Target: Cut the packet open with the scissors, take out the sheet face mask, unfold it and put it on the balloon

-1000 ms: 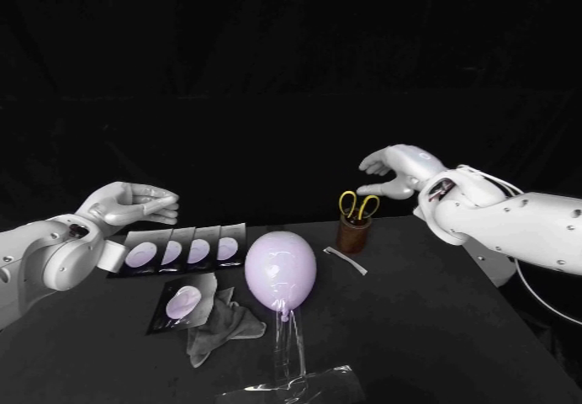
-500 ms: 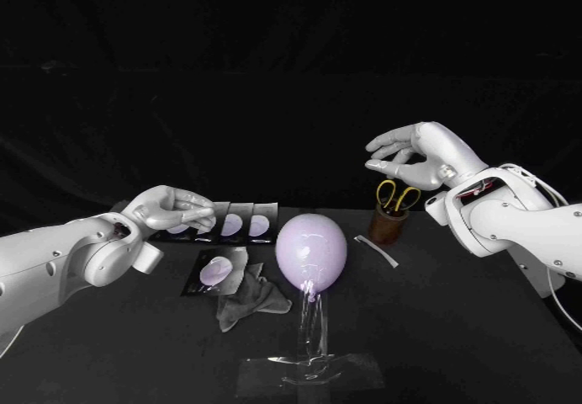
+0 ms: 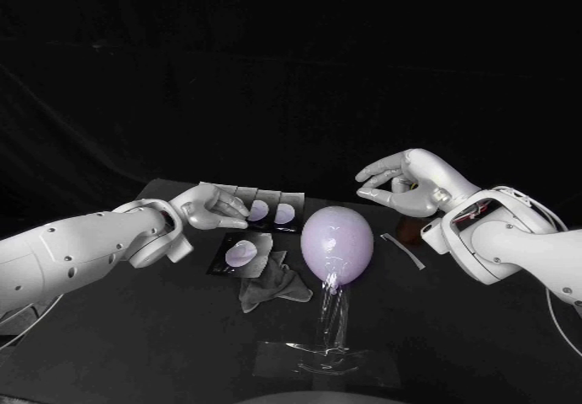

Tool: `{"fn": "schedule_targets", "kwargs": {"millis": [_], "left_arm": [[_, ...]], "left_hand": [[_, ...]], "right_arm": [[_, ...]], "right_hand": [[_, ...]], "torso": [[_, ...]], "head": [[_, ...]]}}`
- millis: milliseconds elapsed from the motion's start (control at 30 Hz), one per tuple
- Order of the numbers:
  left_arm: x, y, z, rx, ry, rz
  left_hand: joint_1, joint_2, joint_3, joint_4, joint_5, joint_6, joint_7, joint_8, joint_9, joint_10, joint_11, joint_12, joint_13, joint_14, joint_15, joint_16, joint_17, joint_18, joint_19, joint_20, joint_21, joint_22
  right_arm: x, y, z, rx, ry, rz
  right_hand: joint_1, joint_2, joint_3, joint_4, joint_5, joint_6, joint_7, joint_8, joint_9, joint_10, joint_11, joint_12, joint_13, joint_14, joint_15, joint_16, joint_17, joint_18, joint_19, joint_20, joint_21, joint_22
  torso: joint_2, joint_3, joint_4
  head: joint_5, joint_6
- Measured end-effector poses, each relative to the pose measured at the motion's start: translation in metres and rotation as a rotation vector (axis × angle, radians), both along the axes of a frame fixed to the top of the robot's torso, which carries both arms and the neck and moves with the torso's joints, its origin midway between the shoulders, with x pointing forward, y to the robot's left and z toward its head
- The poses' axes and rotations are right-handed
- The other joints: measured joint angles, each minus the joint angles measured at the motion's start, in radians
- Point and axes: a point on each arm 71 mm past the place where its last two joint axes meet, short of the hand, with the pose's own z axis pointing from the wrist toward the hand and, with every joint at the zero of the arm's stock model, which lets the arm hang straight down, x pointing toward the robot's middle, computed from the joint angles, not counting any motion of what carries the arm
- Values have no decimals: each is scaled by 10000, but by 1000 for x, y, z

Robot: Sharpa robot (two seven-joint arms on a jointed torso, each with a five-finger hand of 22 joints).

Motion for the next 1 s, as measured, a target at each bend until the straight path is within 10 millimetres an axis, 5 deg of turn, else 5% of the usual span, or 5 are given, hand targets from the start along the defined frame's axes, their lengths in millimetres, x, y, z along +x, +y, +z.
{"fn": "schedule_targets", "kwargs": {"millis": [300, 533, 767, 867, 1000], "left_arm": [[11, -15, -8, 1910, -529, -971], [15, -26, -14, 3095, -692, -1554], [14, -29, -17, 3897, -616, -1863], [11, -28, -18, 4115, -572, -1961], [6, -28, -18, 4313, -552, -2034]], "left_hand": [[-202, -385, 8, 15, 0, -508, -49, -238, -105, -1014, -27, -6, -3, -609, 210, -319, -252, -2, -604, -8, -279, 7], [-521, -1047, 391, 55, 0, -947, -94, -354, -154, -1918, -314, -6, -2, -2648, 137, -627, -1020, -1, -2365, 4, -835, -123], [-703, -1706, -27, 102, 0, -2176, -161, -685, -535, -2774, -415, -6, -13, -4197, -111, -734, -1601, -1, -3949, -51, -1274, -248], [-729, -1960, -268, 127, 0, -2662, -198, -793, -704, -3432, -460, -66, -62, -4480, -164, -733, -1705, -1, -4081, -58, -1274, -248], [-937, -2437, -687, 121, 0, -4349, -527, -1305, -1320, -6039, -826, -243, -240, -5421, -125, -802, -2032, -1, -4495, -38, -1397, -284]], "right_arm": [[1, 7, -13, -259, 572, 160], [1, 8, -16, -344, 702, 207], [0, 7, -16, -383, 748, 198], [0, 7, -17, -390, 766, 188], [0, 7, -17, -393, 784, 182]], "right_hand": [[-106, -101, 235, -16, 0, -94, 92, -80, 0, -145, 74, 0, 0, 38, 42, 811, 679, -149, 106, 107, 501, 613], [-148, -140, 331, -27, 0, -94, 91, -97, -1, -144, 74, 0, 0, 37, 42, 1038, 887, -150, 106, 108, 641, 814], [-187, -179, 372, 13, 0, -94, 90, -97, -1, -144, 74, 0, 0, 36, 43, 1093, 905, -150, 105, 108, 642, 866], [-187, -179, 399, -13, 0, -119, 114, -96, 0, -144, 74, 0, -1, 36, 43, 1093, 877, -150, 105, 108, 642, 847], [-187, -179, 399, -13, 1, -131, 125, -96, -1, -181, 111, 0, -1, 17, 62, 1093, 750, -151, 66, 147, 642, 727]], "torso": [[7, 18, -25], [3, 35, -25], [1, 35, -31], [1, 35, -26], [1, 35, -13]], "head": [[166, -65], [196, -70], [198, -82], [187, -100], [186, -135]]}}
